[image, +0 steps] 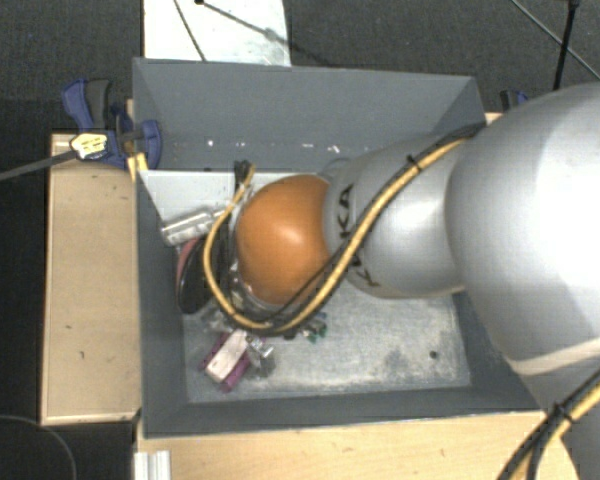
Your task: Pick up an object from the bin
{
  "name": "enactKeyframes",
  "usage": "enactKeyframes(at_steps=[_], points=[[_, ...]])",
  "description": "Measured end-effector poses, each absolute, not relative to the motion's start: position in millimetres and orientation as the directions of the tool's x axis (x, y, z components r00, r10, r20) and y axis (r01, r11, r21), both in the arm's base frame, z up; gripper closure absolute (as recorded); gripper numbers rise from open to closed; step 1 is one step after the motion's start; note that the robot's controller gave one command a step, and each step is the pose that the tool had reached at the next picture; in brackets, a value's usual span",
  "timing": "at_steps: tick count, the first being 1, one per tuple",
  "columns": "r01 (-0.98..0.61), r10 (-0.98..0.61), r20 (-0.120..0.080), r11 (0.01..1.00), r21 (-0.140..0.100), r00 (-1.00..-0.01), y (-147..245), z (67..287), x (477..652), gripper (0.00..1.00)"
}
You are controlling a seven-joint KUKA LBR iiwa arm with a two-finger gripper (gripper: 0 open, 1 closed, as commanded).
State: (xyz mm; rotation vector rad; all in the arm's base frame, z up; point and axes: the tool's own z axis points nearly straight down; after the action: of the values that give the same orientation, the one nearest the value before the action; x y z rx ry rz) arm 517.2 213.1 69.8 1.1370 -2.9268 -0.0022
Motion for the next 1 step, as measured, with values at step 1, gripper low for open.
enactKeyframes(at_steps=[1], points=[[-0.642, -0.642, -0.009, 0.767, -0.002, -0.767, 228.5, 188.5, 512.4, 1.0]])
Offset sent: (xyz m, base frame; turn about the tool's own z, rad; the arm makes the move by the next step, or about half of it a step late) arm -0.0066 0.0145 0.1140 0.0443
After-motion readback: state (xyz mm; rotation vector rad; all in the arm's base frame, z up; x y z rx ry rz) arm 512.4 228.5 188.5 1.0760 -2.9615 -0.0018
